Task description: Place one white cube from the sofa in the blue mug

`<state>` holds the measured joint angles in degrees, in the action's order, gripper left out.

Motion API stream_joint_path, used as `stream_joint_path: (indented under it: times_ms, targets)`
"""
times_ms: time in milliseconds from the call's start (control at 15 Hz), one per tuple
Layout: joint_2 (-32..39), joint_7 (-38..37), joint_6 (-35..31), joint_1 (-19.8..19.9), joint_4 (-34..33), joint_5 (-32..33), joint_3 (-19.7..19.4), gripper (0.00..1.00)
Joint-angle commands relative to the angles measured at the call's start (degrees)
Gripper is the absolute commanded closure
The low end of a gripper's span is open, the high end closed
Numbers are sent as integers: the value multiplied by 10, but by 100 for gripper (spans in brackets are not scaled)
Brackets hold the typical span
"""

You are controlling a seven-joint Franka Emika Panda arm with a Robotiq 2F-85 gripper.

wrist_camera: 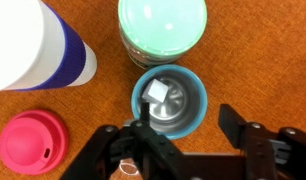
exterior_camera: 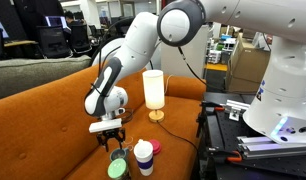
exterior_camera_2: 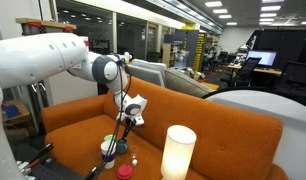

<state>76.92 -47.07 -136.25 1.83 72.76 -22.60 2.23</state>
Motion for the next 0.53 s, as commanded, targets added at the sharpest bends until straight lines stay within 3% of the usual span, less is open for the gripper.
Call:
stream_joint_path:
  times_ms: [0, 467]
  targets:
    - [3, 2, 16, 3, -15, 1, -6, 0]
    - [3, -4, 2, 1, -10, 0, -15, 0]
